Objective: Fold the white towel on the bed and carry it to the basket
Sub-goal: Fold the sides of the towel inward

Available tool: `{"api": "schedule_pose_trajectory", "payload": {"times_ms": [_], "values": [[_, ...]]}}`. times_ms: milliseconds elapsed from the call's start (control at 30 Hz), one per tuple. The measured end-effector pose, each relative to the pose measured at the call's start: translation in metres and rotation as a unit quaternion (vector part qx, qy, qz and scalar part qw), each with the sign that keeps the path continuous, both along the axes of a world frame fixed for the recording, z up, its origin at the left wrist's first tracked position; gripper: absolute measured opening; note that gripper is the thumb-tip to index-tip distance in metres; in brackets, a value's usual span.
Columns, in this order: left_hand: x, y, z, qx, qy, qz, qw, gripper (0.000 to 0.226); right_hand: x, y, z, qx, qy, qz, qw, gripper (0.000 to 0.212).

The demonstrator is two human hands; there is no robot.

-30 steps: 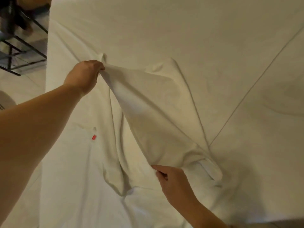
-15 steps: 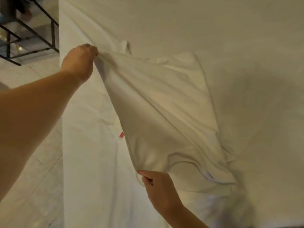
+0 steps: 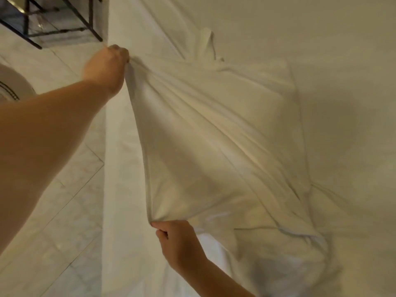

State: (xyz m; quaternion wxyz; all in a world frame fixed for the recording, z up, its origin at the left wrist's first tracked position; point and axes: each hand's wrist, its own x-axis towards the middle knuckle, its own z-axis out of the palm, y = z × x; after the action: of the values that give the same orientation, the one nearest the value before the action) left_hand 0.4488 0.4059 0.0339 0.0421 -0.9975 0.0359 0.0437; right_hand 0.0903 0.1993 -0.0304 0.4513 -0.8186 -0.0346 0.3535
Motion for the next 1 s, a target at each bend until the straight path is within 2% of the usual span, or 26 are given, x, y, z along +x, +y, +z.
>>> {"api": "schedule_pose_trajectory", "payload": {"times_ms": [367,533,667,1000], "values": [[-0.029,0.046,-0.045,-0.042,0.021,0.034,0.998,0.026,-0.02,0.042,-0.007,0.016,-0.005,0.065,0.998,0.041],[-0.039,0.05,-0.065,-0.054,0.035,0.065,0.996,0.022,-0.029,0.052,-0.007,0.039,0.007,0.06,0.997,0.036],[-0.046,0.054,-0.081,-0.067,0.047,0.067,0.994,0.026,-0.038,0.06,-0.003,0.074,0.02,0.081,0.994,0.033],[-0.057,0.055,-0.103,-0.074,0.042,0.066,0.994,0.032,-0.04,0.069,-0.013,0.069,0.035,0.088,0.993,0.034]]}}
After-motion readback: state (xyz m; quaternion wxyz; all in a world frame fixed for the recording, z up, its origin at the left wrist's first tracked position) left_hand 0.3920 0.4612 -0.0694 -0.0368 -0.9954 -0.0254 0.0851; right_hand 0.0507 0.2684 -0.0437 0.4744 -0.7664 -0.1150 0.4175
